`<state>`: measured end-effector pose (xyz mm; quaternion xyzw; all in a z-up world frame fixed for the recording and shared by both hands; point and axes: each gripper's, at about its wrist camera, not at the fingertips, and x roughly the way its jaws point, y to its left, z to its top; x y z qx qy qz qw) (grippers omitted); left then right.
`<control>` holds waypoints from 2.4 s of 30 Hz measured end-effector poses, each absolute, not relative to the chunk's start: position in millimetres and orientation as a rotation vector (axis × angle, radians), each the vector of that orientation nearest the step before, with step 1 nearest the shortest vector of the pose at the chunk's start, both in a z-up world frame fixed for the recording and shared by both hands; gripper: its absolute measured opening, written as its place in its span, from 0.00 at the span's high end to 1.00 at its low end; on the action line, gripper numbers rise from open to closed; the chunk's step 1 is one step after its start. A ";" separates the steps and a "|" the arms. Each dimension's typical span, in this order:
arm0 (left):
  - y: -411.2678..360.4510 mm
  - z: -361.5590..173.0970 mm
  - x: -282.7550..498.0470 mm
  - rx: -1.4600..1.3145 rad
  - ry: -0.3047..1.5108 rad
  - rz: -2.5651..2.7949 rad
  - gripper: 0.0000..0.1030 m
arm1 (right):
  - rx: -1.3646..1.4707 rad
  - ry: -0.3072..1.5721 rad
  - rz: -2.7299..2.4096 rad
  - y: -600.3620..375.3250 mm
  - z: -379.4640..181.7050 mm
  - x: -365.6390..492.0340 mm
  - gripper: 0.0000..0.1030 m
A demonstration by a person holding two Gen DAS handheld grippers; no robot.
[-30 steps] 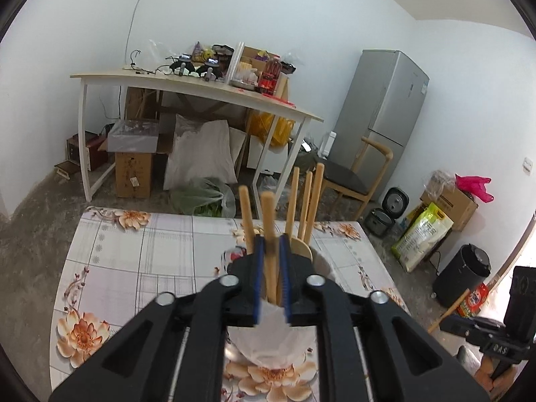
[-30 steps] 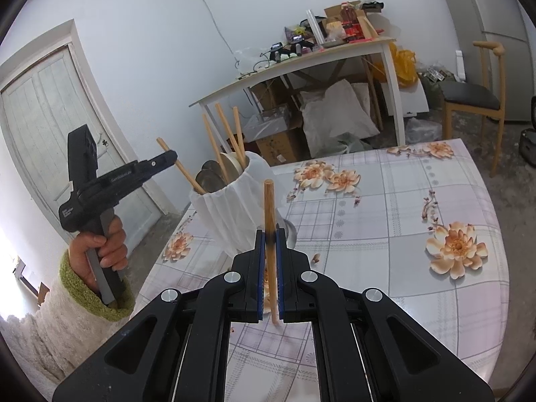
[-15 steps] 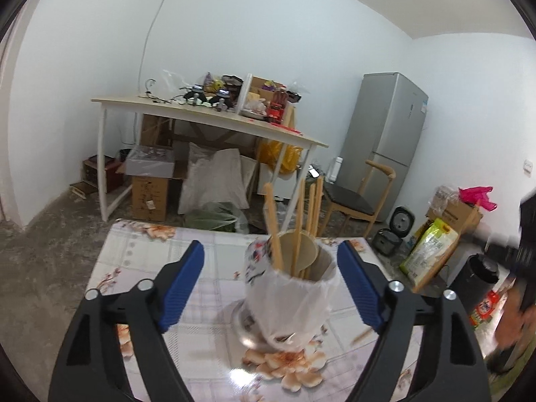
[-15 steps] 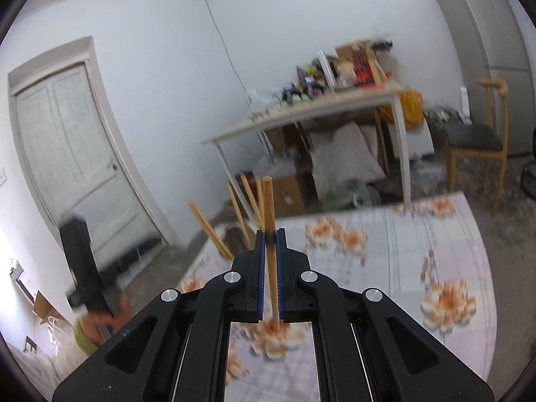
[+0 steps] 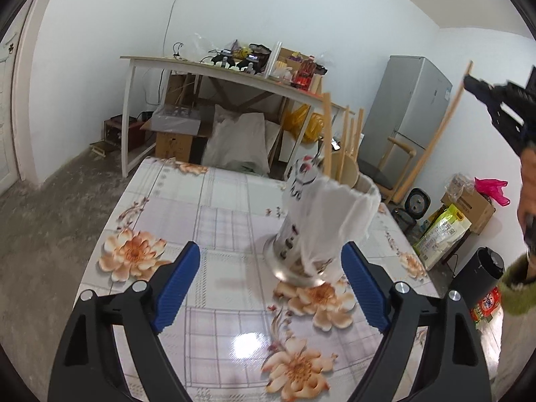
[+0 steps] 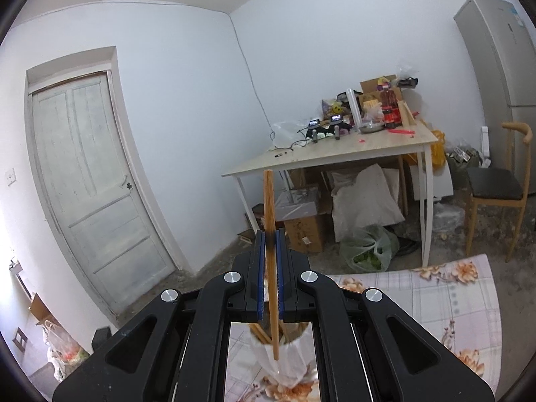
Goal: Organize utensils
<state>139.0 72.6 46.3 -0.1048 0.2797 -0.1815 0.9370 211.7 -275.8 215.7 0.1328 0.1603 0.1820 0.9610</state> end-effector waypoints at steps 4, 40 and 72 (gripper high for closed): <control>79.1 40.0 136.2 -0.212 0.572 -0.364 0.19 | 0.271 0.331 0.371 -266.8 214.4 222.5 0.96; 56.2 33.6 100.3 -0.133 0.631 -0.338 0.06 | 0.162 0.744 0.083 -234.9 57.7 122.9 0.20; 19.1 69.9 60.4 0.064 0.675 -0.033 0.05 | -0.008 0.648 -0.175 -234.3 58.3 48.7 0.08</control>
